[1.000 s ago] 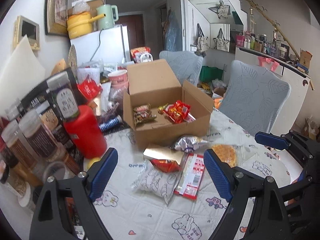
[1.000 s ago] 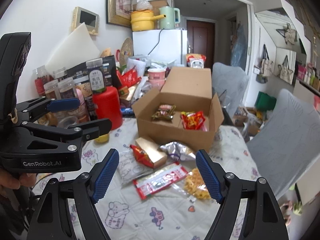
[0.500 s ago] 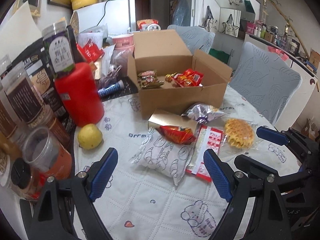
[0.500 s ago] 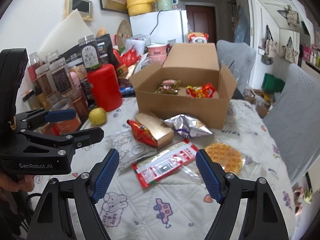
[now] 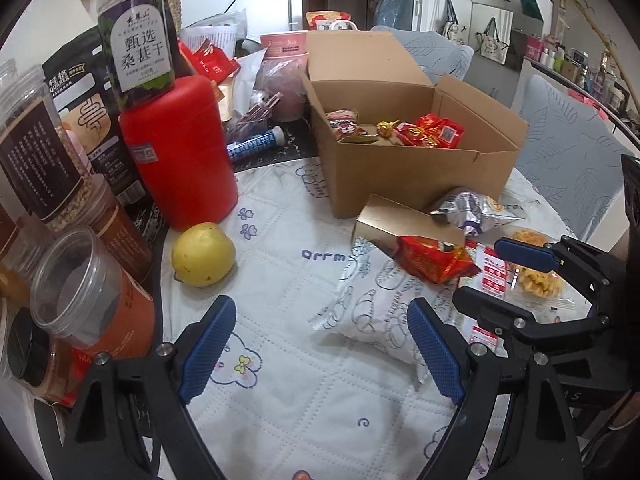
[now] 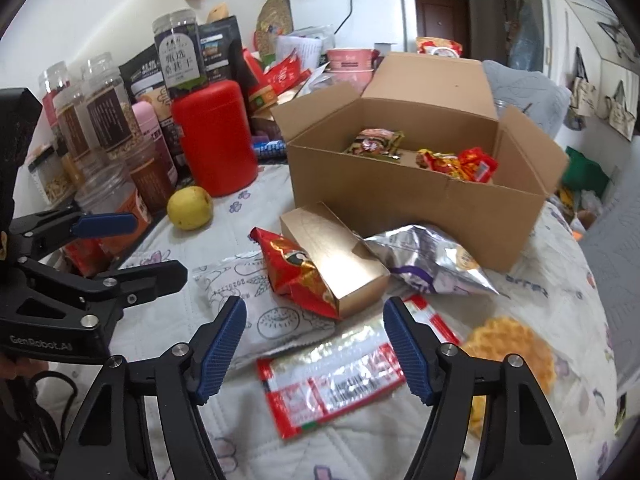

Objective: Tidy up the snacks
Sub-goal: 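Grasp the small red chip bag beside the gold box with the right gripper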

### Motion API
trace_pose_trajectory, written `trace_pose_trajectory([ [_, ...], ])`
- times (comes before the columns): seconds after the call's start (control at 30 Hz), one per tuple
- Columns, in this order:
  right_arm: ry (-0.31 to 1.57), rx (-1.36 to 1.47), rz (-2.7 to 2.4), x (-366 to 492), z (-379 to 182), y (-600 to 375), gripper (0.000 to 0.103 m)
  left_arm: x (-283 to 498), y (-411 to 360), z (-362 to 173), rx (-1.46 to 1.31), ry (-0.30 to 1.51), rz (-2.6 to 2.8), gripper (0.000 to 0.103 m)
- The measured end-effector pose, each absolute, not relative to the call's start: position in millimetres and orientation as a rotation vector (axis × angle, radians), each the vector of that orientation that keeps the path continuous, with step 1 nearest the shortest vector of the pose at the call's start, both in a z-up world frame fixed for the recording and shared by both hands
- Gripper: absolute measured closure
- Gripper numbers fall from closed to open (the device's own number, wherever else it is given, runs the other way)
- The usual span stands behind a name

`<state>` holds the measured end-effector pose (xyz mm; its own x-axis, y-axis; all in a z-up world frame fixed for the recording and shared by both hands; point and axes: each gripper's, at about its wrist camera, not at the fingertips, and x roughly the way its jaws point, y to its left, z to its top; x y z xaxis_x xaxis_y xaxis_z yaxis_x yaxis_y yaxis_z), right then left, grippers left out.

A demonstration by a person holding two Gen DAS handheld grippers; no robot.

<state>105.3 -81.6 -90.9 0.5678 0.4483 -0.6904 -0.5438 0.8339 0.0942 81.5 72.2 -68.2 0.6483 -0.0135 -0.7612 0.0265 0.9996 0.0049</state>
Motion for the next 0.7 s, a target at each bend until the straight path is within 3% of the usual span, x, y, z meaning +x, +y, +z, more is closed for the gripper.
trace_pose_trajectory([
  [0.23, 0.779, -0.207, 0.624, 123.4, -103.0, -60.8, 0.047, 90.4, 88.6, -74.6, -0.013, 0.883, 0.006, 0.015],
  [0.4, 0.755, -0.258, 0.652, 123.5, -102.3, -51.2, 0.073, 95.0, 89.6, -77.7, -0.022, 0.891, -0.015, 0.015],
  [0.7, 0.77, -0.157, 0.642, 115.2, -88.3, -79.2, 0.076, 101.3, 62.7, -83.8, -0.001, 0.917, -0.156, 0.015],
])
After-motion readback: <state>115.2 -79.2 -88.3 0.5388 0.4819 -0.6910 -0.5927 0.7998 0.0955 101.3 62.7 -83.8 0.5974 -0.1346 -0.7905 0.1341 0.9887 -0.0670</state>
